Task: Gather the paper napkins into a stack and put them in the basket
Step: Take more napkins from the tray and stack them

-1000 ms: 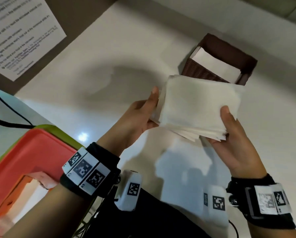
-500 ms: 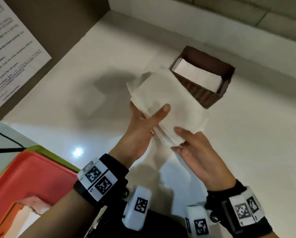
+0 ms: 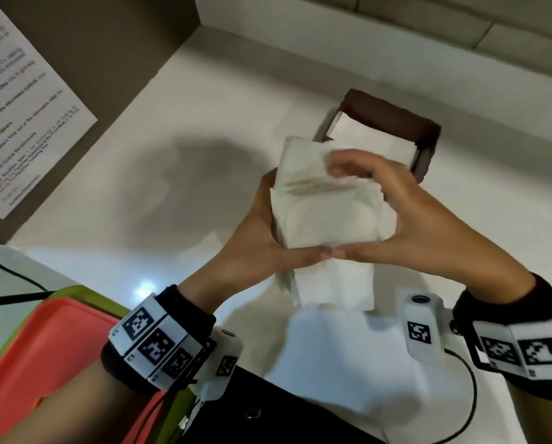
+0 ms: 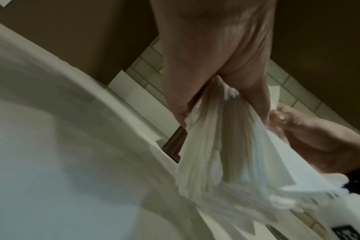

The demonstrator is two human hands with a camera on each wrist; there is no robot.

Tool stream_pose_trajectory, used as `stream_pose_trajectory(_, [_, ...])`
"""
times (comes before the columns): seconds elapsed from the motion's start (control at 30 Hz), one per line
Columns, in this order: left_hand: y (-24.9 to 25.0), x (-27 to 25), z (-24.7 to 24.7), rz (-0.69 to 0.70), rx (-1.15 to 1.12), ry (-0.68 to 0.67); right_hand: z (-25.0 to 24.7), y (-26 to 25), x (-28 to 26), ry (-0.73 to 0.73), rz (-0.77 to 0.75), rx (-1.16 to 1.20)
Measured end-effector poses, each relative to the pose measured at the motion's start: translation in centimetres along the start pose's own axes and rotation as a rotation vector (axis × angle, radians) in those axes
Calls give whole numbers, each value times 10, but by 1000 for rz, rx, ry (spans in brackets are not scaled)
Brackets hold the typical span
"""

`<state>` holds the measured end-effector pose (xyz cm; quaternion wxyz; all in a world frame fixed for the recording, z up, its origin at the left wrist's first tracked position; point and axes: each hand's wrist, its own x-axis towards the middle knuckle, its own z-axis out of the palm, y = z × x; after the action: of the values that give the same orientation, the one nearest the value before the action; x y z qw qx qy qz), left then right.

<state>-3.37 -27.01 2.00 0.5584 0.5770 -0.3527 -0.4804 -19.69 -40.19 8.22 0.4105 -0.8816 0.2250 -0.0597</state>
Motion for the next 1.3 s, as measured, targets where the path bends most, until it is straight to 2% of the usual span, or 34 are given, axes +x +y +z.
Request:
stream_pose_trajectory(0.23, [4,-3,-1,-5,69,-54,5,3,10,-35,121,-60])
stream_pose_trajectory(0.33, [4,-1,-1,-15,80,-48,5,8,9,-12,123,-106])
stream_pose_trajectory(0.43, [8,-1,-1,-47,12,-67,6,6,4,29,68,-42])
stream_pose_trajectory(0.53, [11,2,-7,-99,-59,-171,6,2,0,62,22,80])
stream_pose_trajectory(0.67, [14,12,-17,-181,-310,-271,9,7,0,62,-1,229])
stream_pose_trajectory(0.77, [19,18,-17,-296,-479,-189,11,13,0,29,2,332])
stream_pose_trajectory(0.87, [18,24,-13,-293,-298,-94,14,9,0,16,-2,334])
stream_pose_trajectory(0.93, [16,25,-11,-270,-229,-92,17,7,1,16,30,347])
stream_pose_trajectory(1.0, [16,25,-11,-238,-272,-129,18,6,2,23,78,355])
stream_pose_trajectory(1.13, [22,25,-11,-266,-405,-187,18,3,5,35,198,339])
stream_pose_trajectory(1.3, [20,29,-13,-336,-422,-100,17,-1,8,36,235,436])
